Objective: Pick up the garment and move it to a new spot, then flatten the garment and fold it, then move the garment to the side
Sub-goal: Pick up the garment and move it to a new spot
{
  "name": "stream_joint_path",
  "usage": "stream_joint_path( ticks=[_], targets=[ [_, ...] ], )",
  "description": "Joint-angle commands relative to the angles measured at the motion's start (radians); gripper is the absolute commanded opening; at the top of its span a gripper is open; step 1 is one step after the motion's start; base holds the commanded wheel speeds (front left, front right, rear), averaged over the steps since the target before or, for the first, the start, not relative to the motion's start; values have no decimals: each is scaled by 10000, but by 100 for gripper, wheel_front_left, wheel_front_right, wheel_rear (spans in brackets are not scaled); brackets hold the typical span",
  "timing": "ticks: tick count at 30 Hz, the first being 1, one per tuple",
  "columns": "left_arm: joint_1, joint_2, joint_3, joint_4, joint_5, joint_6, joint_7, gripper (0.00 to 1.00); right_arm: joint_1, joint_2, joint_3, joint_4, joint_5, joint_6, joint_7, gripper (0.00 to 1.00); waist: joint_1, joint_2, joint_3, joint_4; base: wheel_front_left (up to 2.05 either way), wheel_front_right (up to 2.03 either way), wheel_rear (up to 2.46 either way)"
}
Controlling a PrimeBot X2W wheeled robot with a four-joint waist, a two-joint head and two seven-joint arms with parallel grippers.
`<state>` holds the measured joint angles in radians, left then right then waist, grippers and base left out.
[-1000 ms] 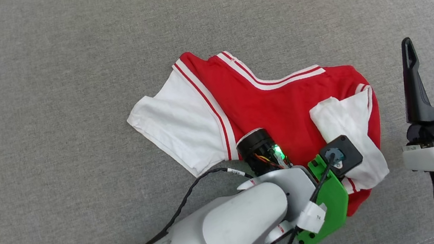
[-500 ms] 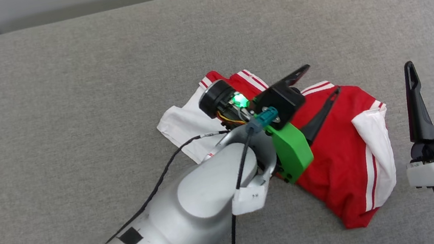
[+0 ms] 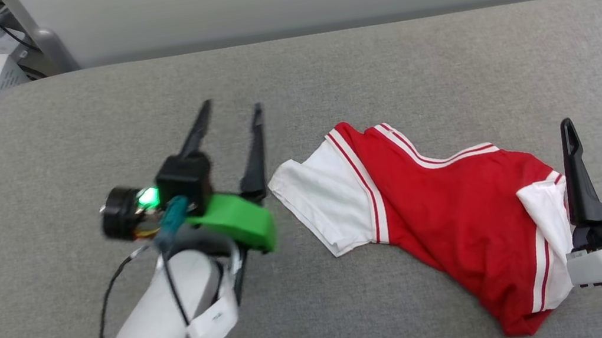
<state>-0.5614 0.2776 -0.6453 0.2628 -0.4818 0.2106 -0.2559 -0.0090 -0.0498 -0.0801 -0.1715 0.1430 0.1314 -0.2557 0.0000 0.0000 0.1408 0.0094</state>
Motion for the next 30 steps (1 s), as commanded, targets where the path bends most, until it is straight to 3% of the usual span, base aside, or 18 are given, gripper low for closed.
stream_joint_path(
  ticks=[1, 6, 14, 24, 30],
  targets=[
    [511, 105, 393, -252, 241, 130, -57, 100, 187, -5, 4, 50, -115, -7, -61, 100, 0, 0, -211, 180, 0, 0, 0],
    [2000, 225, 1774, -1013, 891, 172, -57, 100, 367, -5, 27, 145, -114, -7, -61, 100, 0, 0, -433, 254, 0, 0, 0],
    [4015, -335, 3393, -1621, 1729, -493, -58, 100, 649, -5, 107, 361, 17, -7, -61, 100, 0, 0, -761, 313, 0, 0, 0],
    [5104, -1335, 4401, -1523, 2614, -1467, -58, 100, 1002, -5, 24, 606, 168, -7, -61, 100, 0, 0, -1057, 325, 0, 0, 0],
    [5344, -1690, 4799, -1336, 3039, -1828, -58, 100, 1275, -5, 17, 897, 247, -7, -61, 100, 0, 0, -1161, 333, 0, 0, 0]
  ],
)
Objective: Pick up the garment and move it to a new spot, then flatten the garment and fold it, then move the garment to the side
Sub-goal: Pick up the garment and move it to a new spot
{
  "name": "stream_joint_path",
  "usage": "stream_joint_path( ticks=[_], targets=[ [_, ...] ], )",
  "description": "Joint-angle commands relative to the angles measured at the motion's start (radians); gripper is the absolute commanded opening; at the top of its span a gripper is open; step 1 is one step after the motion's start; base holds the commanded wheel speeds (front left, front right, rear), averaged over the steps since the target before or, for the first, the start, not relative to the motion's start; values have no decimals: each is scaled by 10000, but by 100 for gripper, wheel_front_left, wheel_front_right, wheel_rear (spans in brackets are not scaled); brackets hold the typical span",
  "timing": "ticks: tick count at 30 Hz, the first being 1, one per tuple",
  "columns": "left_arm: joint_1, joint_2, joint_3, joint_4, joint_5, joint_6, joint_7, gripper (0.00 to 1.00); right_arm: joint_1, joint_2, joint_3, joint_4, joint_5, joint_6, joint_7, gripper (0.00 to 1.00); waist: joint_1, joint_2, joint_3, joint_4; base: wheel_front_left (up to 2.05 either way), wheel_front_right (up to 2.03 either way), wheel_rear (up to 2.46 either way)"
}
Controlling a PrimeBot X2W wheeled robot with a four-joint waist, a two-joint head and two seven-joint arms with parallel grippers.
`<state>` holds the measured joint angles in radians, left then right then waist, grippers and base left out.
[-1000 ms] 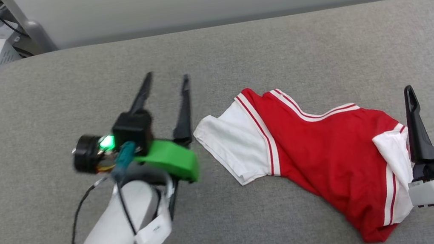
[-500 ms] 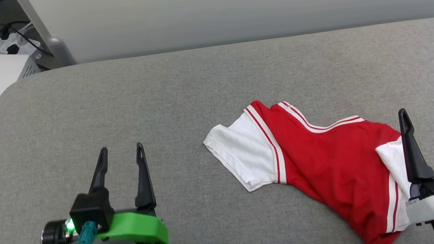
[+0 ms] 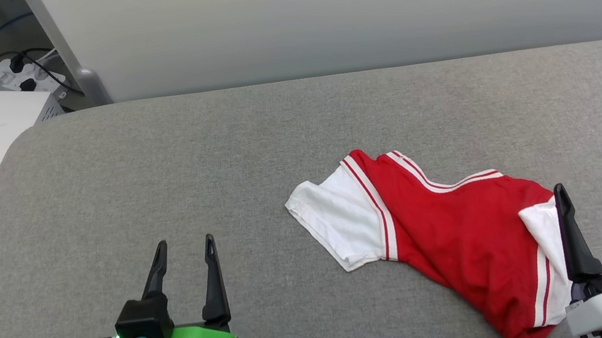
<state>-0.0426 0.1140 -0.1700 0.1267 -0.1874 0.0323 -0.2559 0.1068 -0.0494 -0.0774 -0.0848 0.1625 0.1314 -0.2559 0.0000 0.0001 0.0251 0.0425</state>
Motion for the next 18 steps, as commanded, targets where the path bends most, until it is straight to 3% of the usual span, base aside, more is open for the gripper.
stream_joint_path(
  ticks=[1, 18],
  targets=[
    [190, -95, 103, 44, 145, -79, -58, 100, 146, -9, -13, 66, 57, -7, -59, 100, 0, -1, -13, 5, 0, 0, 0],
    [375, -500, 808, 229, 694, -637, -59, 100, 319, -9, 59, 442, 74, -7, -59, 100, 0, -1, -40, 63, 0, 0, 0]
  ],
)
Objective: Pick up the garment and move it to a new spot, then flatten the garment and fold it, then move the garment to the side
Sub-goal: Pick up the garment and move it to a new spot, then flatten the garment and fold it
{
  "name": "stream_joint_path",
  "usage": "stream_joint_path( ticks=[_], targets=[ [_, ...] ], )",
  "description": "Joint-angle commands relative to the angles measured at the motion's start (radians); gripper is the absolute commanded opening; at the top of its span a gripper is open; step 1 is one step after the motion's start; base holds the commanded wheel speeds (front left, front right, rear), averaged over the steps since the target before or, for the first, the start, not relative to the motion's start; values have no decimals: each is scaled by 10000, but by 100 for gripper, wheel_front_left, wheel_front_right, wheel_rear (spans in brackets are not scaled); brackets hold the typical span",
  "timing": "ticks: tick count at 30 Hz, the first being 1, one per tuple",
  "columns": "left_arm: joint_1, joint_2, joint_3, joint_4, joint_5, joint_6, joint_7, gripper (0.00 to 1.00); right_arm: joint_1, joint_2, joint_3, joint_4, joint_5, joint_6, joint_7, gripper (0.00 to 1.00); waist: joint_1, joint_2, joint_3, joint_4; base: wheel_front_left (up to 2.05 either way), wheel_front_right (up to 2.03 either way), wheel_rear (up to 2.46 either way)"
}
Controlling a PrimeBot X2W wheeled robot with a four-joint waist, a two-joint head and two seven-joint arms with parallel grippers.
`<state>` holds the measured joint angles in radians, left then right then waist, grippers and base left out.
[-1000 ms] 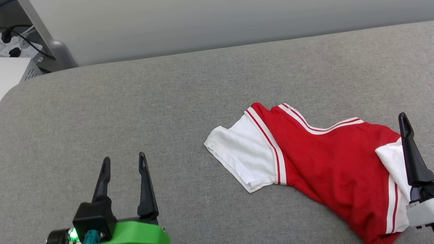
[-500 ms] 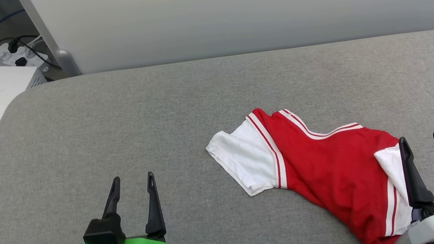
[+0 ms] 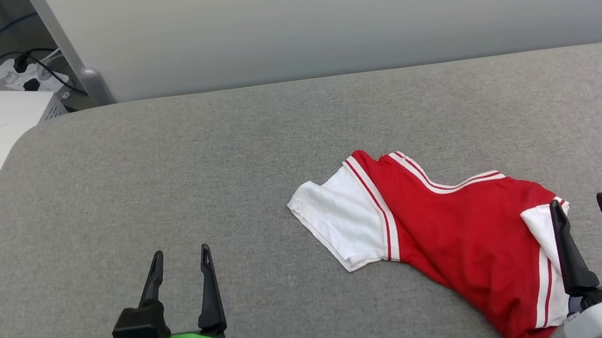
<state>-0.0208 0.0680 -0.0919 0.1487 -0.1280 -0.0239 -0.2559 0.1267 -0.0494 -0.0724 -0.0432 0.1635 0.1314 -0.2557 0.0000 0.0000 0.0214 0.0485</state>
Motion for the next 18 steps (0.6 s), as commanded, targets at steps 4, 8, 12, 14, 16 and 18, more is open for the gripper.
stream_joint_path(
  ticks=[4, 8, 12, 14, 16, 18],
  targets=[
    [160, -84, 80, 43, 175, -130, -59, 100, 91, -9, -11, 42, 37, -7, -61, 100, 0, 0, -13, 17, 0, 0, 0],
    [151, -115, 129, 53, 224, -156, -59, 100, -107, -8, -77, -101, -142, -7, -61, 100, 0, 0, 8, 15, 0, 0, 0],
    [121, -138, 168, 40, 249, -161, -59, 100, -638, -54, -268, -452, -485, -7, -61, 100, 0, 0, 86, -19, 0, 0, 0],
    [93, -147, 167, 40, 260, -166, -59, 100, -987, -189, -417, -658, -393, -7, -61, 100, 0, 0, 128, -29, 0, 0, 0],
    [54, -154, 146, 49, 273, -175, -59, 100, -1331, -541, -537, -894, -260, -7, -61, 100, 0, 0, 180, -25, 0, 0, 0],
    [26, -159, 140, 46, 283, -177, -59, 100, -1604, -1060, -508, -1018, -206, -7, -61, 100, 0, 0, 216, -44, 0, 0, 0]
  ],
)
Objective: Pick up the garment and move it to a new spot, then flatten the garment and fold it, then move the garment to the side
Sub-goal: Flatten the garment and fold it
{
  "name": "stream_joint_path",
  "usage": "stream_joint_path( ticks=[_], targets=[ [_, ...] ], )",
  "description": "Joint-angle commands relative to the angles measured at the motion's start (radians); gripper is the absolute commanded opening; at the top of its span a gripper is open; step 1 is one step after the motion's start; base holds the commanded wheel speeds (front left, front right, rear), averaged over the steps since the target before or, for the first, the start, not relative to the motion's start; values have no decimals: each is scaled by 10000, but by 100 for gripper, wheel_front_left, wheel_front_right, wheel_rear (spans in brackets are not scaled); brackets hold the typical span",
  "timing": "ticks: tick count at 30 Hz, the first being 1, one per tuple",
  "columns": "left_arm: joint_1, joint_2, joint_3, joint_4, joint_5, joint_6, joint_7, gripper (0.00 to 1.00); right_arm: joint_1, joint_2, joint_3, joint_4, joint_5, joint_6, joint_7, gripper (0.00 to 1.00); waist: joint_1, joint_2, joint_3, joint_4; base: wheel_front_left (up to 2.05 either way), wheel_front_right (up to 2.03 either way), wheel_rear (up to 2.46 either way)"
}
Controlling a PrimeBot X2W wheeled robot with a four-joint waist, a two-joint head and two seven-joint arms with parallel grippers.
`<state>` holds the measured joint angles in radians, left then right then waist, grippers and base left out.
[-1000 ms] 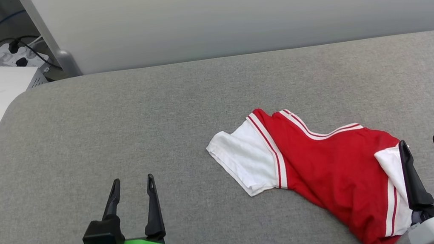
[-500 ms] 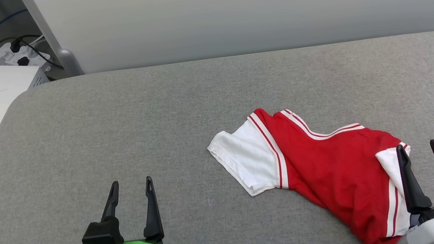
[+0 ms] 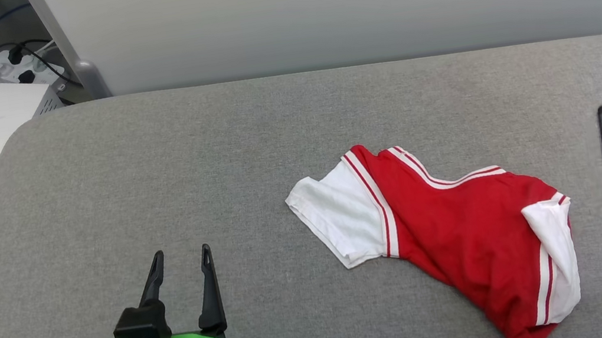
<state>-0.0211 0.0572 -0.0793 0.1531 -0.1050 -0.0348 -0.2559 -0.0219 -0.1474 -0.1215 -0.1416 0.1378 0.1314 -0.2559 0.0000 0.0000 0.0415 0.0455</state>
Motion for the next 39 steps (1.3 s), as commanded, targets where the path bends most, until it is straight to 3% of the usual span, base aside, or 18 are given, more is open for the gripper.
stream_joint_path(
  ticks=[1, 6, 11, 17, 21, 26, 32, 39],
  targets=[
    [27, -54, 23, -2, 57, -65, -59, 100, -250, -336, 5, -48, 188, -7, -59, 100, 0, 0, 31, -31, 0, 0, 0],
    [26, -61, 98, 8, 64, -56, -59, 100, -596, -2093, 839, 557, 1034, -7, 324, 100, 0, 0, 67, -131, 0, 0, 0],
    [-12, -65, 115, 11, 57, -66, -59, 100, -922, -3835, 2138, 385, 2745, -7, 2714, 100, 0, 0, 144, -245, 0, 0, 0],
    [-127, -68, 52, -28, -5, -24, -59, 100, -1091, -5168, 3364, 54, 4390, -7, 5592, 100, 0, 0, 357, -338, 0, 0, 0],
    [-256, -68, -17, -63, -29, -1, -59, 100, -1084, -5591, 4025, 38, 5159, -7, 7346, 100, 0, 0, 580, -326, 0, 0, 0],
    [-415, -69, -95, -98, -82, 36, -59, 100, -1122, -5655, 4497, 355, 5679, -7, 8453, 100, 0, 0, 962, -248, 0, 0, 0],
    [-687, -69, -239, -87, -154, 88, -59, 100, -1185, -5480, 5222, 1697, 5733, -7, 8841, 100, 0, 0, 1466, -59, 0, 0, 0],
    [-847, -69, -210, -22, -174, 141, -59, 100, -1121, -5157, 6382, 3103, 5808, -7, 8529, 100, 0, 0, 1744, 28, 0, 0, 0]
  ],
)
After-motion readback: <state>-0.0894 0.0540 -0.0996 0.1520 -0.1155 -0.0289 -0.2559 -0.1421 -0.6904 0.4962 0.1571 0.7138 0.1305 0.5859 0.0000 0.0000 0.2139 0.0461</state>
